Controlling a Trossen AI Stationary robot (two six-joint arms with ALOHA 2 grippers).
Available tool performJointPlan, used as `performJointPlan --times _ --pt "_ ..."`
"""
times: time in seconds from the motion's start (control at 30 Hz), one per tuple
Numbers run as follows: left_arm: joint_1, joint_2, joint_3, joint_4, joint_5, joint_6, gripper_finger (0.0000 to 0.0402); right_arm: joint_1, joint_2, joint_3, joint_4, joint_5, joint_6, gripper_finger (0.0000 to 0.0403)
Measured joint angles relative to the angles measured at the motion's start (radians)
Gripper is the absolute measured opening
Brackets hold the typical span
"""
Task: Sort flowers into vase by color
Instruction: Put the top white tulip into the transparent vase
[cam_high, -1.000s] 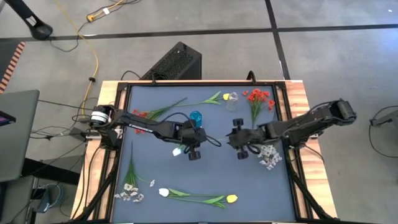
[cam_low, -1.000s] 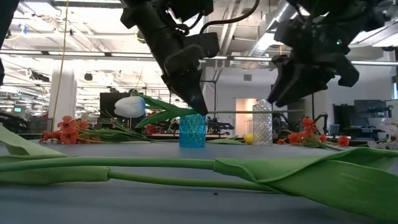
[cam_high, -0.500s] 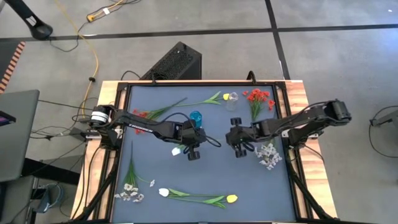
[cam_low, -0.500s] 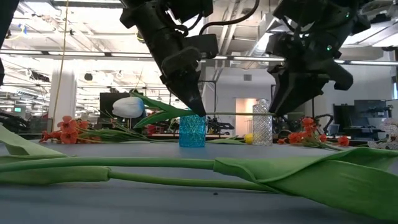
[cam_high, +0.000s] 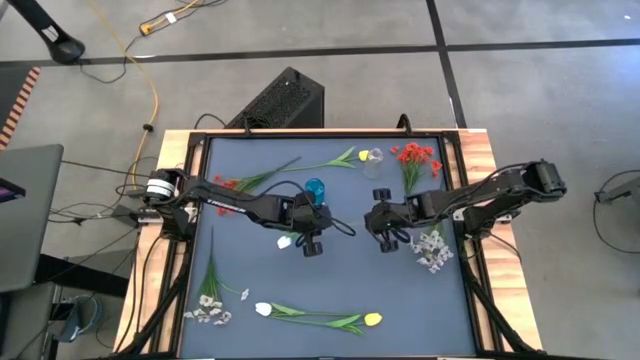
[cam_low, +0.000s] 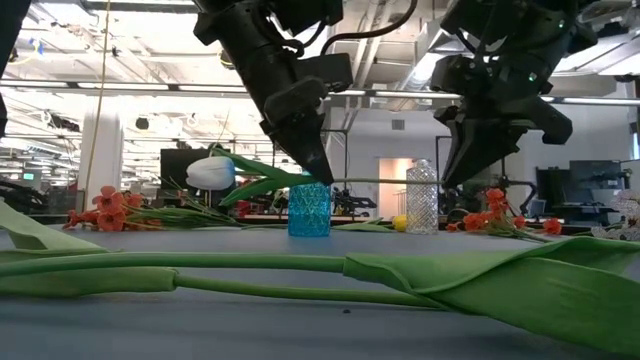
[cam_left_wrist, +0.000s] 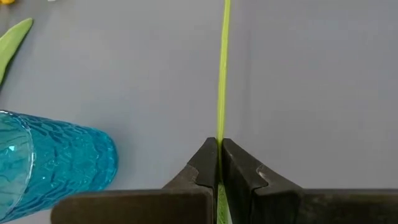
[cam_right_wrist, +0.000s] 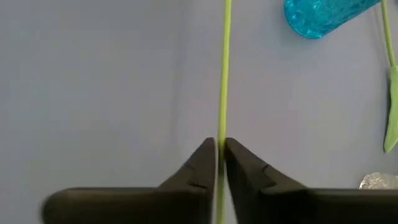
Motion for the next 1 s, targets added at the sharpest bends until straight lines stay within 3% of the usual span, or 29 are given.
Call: performJointPlan --times 0.27,0.4,0.57,0.93,1.0 --pt "-0.004 0.0 0.0 0.002 0.003 -0.001 0.0 -0.026 0.0 0.0 -0.013 -0.001 0.053 0.0202" --pt "-0.005 0.0 0.0 0.002 0.003 -0.001 0.0 -0.03 0.0 0.0 -0.022 -0.002 0.067 0.0222" --pt "-0.004 0.0 0.0 0.002 0.003 -0.002 0.0 -0.03 0.0 0.0 -0.033 -0.011 0.078 0.0189" --pt "-0.005 0.0 0.0 0.008 0.004 0.02 0.0 -0.03 0.0 0.0 -0.048 -0.021 0.06 0.0032" --pt "-0.005 0.0 0.0 0.009 0.008 0.022 0.0003 -0.03 0.0 0.0 -0.05 -0.032 0.053 0.0026"
